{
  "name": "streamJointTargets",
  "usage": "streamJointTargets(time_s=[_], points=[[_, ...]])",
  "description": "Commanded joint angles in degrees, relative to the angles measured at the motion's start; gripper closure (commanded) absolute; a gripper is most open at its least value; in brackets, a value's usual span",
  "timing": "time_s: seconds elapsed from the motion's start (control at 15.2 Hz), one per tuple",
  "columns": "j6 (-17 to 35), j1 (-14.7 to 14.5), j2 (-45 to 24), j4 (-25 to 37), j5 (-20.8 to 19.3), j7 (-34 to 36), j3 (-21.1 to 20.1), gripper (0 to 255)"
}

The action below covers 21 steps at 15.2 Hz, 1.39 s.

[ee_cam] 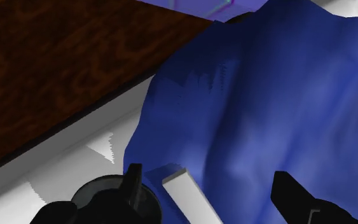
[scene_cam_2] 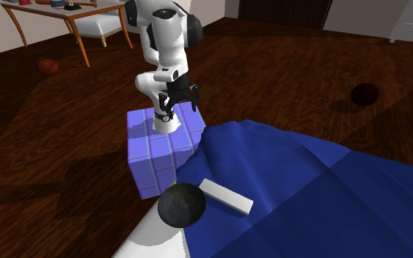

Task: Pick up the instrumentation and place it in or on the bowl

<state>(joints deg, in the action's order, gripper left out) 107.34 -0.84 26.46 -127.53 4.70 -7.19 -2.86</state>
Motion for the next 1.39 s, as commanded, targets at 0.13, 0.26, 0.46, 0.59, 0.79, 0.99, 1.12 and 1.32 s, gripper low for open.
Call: streamJointTargets(time_s=[0.13, 0.26, 0.46, 0.59, 0.79, 0.99, 1.12, 1.32], points=[[4.0, -0.7, -8.3, 3.3, -0.8, -2.8, -0.4, 0], [5.8, -1.0, -12.6, 5.4, -1.3, -3.9, -0.8, 0], [8.0, -1.6, -19.2, 9.1, -2.2, -5.5, -1.3, 0], [9.1, -1.9, -23.6, 11.8, -2.9, -6.5, -1.7, 0], [10.4, -2.5, -30.2, 16.4, -4.1, -7.7, -2.3, 0], [11.1, -3.2, -36.9, 21.6, -5.5, -8.9, -2.8, 0], [11.3, -3.7, -41.4, 25.5, -6.5, -9.6, -3.1, 0], [11.1, -4.7, -48.2, 31.8, -8.0, -10.7, -3.5, 0]])
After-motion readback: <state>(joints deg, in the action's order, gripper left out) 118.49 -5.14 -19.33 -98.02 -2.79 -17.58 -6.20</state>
